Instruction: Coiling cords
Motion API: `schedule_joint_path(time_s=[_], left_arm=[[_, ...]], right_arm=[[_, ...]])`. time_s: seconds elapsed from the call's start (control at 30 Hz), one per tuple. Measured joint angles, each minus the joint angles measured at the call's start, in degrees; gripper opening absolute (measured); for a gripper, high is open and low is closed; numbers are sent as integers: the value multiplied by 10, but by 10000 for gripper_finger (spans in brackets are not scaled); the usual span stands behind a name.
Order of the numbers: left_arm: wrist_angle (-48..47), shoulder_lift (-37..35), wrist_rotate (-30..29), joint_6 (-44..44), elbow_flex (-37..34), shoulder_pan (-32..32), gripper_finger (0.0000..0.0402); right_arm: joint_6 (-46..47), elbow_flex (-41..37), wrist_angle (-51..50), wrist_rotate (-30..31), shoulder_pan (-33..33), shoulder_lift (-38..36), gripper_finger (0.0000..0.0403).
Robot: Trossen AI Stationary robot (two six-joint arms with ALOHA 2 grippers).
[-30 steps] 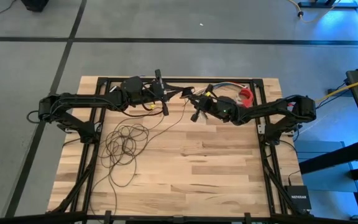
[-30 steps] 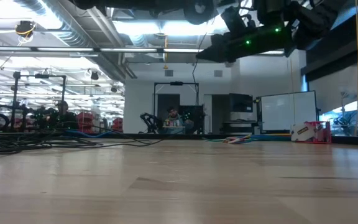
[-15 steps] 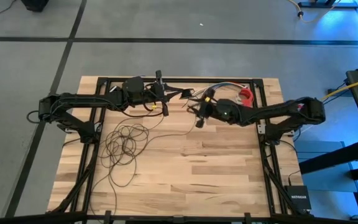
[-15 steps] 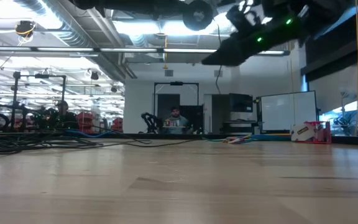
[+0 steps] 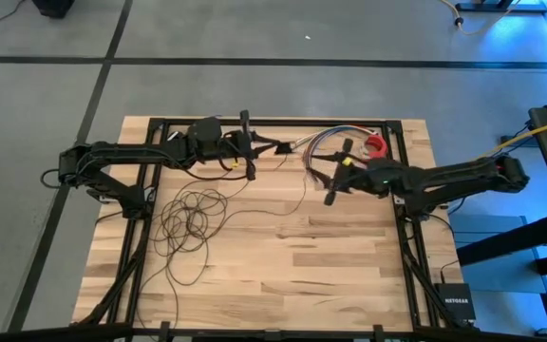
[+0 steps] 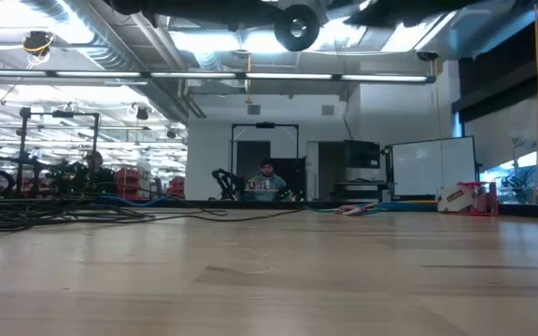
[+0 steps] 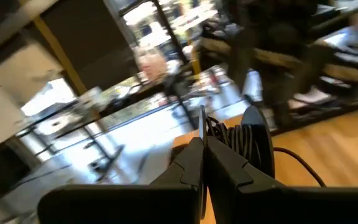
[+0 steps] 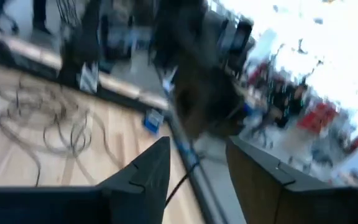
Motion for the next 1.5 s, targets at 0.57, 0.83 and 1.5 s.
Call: schedule_joint_path(time_s=[0.57,0.83,1.5], left_arm=[[21,0,122,-13,0,-4,5],[20,0,123,-12,0,-4,5],[24,0,122,5,0,-16,5]], right_arm=[[19,1,199,-267,-96,56,161],[21,58,178,-272,-97,115,161],[5,85,86,-241,-101,126,135]])
